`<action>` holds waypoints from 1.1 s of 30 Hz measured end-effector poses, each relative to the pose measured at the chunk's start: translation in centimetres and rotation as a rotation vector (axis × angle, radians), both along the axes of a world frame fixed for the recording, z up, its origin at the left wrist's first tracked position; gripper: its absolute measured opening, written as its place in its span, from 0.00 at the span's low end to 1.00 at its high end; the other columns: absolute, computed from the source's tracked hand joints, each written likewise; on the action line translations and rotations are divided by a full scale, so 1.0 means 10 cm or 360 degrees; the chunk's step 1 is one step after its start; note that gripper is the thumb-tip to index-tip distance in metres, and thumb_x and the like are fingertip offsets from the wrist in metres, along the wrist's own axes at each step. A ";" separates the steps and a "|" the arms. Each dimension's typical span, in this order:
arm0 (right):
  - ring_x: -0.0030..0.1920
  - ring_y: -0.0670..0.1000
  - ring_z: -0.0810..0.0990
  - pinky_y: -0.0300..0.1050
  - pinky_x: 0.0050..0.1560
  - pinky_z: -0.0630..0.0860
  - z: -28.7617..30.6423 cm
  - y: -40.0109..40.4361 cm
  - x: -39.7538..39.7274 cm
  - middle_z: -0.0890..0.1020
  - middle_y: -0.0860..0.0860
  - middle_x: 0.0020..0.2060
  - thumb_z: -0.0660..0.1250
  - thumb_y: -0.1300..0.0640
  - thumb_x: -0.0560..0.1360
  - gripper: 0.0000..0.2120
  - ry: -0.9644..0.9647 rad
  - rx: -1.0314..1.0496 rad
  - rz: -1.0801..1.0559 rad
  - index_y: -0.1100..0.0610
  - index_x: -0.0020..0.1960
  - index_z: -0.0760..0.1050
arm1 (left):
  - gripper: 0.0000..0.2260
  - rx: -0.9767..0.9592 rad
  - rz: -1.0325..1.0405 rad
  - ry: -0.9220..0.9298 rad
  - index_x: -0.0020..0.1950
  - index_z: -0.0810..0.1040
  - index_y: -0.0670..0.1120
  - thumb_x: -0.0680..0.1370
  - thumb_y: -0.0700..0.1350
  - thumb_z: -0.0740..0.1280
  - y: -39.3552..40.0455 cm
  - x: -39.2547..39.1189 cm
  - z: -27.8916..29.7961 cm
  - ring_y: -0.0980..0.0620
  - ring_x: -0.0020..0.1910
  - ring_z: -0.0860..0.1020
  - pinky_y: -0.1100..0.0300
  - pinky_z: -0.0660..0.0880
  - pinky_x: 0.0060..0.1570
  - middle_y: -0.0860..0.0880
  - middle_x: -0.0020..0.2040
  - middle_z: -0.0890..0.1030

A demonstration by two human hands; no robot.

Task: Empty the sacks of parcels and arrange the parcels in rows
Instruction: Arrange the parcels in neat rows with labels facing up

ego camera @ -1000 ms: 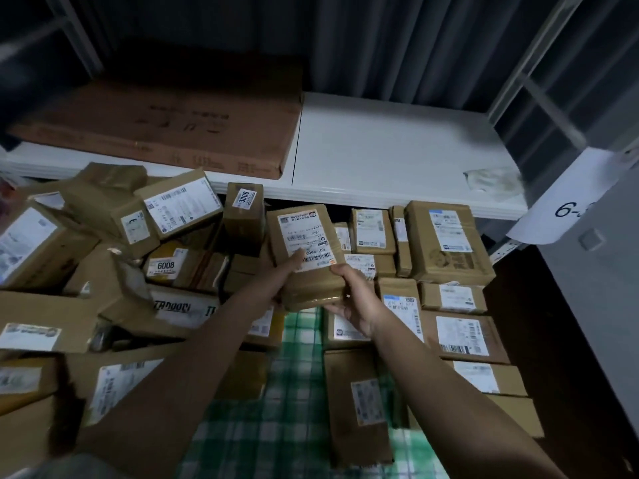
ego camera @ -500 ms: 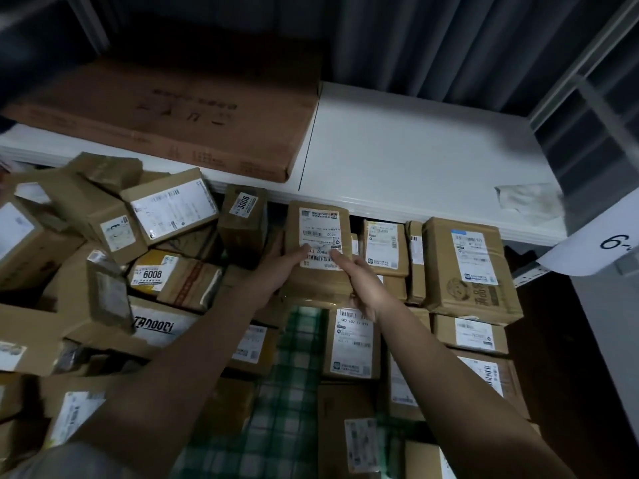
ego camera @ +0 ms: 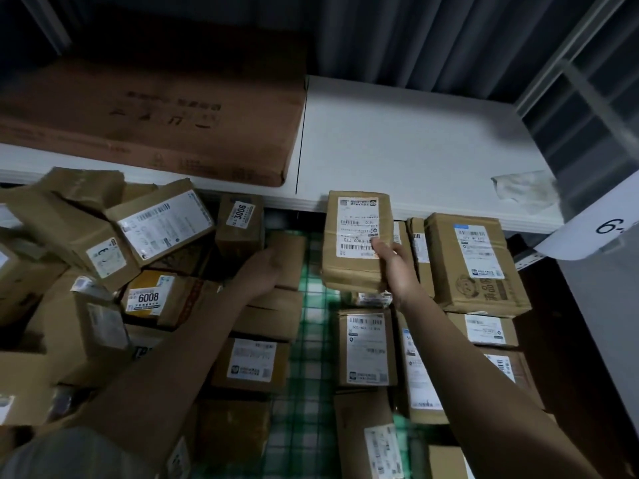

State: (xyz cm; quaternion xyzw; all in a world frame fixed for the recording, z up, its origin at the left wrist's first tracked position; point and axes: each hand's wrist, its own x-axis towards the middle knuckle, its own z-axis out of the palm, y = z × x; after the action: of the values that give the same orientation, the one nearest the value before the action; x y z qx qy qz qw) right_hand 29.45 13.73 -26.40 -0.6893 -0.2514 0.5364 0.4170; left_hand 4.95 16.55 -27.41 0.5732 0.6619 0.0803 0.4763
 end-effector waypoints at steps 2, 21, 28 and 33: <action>0.60 0.58 0.77 0.61 0.65 0.72 0.00 0.09 -0.06 0.77 0.53 0.64 0.69 0.38 0.72 0.35 -0.0079 -0.0034 0.0011 0.51 0.73 0.64 | 0.20 0.0134 -0.0100 0.0138 0.74 0.65 0.41 0.82 0.42 0.55 0.07 -0.02 -0.04 0.41 0.63 0.73 0.52 0.72 0.57 0.39 0.69 0.71; 0.52 0.47 0.80 0.46 0.54 0.76 -0.15 0.30 -0.07 0.81 0.47 0.54 0.70 0.45 0.75 0.23 -0.0292 0.0209 0.0003 0.52 0.66 0.72 | 0.43 0.0119 -0.0697 0.1029 0.78 0.45 0.43 0.75 0.62 0.65 0.90 0.54 -0.73 0.35 0.76 0.47 0.42 0.61 0.69 0.36 0.77 0.40; 0.54 0.47 0.80 0.47 0.57 0.74 -0.16 0.20 0.02 0.80 0.44 0.53 0.69 0.44 0.75 0.19 -0.0203 0.0204 -0.0037 0.45 0.63 0.70 | 0.45 0.0016 -0.0372 0.0815 0.75 0.48 0.47 0.70 0.60 0.73 0.85 0.59 -0.72 0.37 0.70 0.59 0.47 0.69 0.63 0.37 0.73 0.56; 0.55 0.50 0.80 0.46 0.53 0.76 -0.13 0.12 0.06 0.80 0.49 0.57 0.69 0.46 0.76 0.08 -0.0147 0.0237 -0.0099 0.40 0.53 0.72 | 0.46 0.0295 -0.0233 0.0403 0.75 0.51 0.48 0.67 0.55 0.75 0.70 0.51 -0.57 0.37 0.72 0.55 0.44 0.66 0.66 0.41 0.74 0.52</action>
State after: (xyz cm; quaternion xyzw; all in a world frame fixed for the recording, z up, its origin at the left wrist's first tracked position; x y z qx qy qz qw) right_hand 30.09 14.89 -27.68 -0.6879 -0.2879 0.4707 0.4716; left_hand 10.02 23.51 -33.07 0.6668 0.6628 0.0333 0.3389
